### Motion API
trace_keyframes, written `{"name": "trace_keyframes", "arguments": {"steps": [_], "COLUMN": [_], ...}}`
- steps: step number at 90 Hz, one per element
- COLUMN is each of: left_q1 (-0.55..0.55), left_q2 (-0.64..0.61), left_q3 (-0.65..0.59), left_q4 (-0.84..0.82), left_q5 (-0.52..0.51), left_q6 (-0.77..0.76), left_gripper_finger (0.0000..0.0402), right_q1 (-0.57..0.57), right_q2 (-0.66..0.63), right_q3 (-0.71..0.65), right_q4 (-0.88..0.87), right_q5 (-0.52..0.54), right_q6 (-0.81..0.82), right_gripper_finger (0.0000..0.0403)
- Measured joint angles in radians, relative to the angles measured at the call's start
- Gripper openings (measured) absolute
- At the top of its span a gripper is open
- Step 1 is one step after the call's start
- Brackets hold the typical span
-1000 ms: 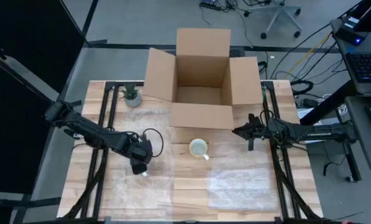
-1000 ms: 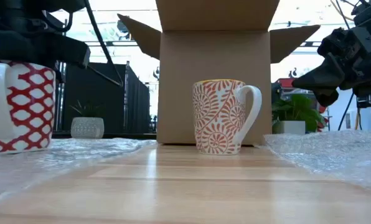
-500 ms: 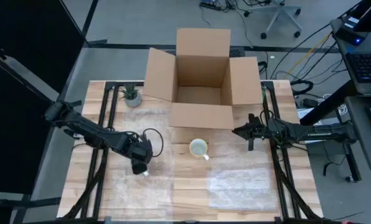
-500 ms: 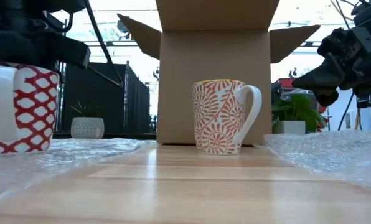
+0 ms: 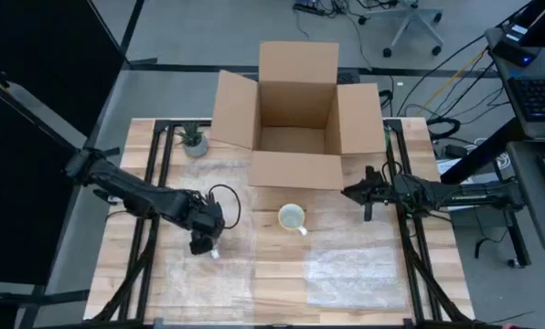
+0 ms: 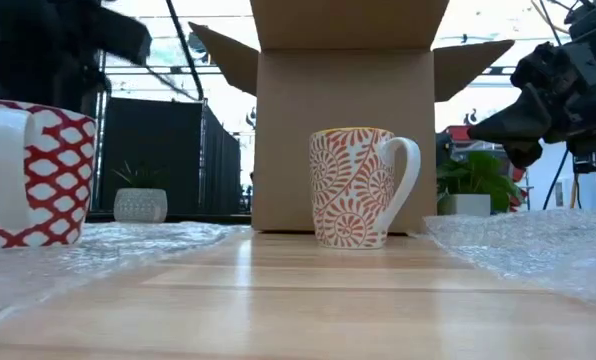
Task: Wrap mug
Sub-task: Wrap the red mug with the bubble wrap
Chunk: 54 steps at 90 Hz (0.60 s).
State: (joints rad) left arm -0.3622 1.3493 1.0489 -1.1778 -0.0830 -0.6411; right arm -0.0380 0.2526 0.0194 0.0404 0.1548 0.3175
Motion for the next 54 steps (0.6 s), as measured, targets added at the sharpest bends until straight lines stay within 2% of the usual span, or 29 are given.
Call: {"name": "trace_keyframes", "arguments": {"steps": [15, 33, 54], "left_q1": [0.000, -0.010, -0.123], "left_q2": [-0.059, -0.158, -0.210], "left_q3": [0.082, 0.092, 0.093], "left_q4": [-0.085, -0.090, -0.034], "left_q5": [-0.076, -0.141, -0.143], "left_q6": [0.003, -0.024, -0.128], "left_gripper_finger": [0.0167, 0.0167, 0.0166], "right_q1": [-0.001, -0.002, -0.002], "right_q2": [-0.001, 0.000, 0.000], "right_q3": [0.049, 0.128, 0.219], "right_q4": [0.009, 0.009, 0.008], "right_q5": [0.035, 0.029, 0.000], "right_q6": [-0.051, -0.071, -0.068], "right_gripper_finger": [0.0075, 0.0131, 0.0148]}}
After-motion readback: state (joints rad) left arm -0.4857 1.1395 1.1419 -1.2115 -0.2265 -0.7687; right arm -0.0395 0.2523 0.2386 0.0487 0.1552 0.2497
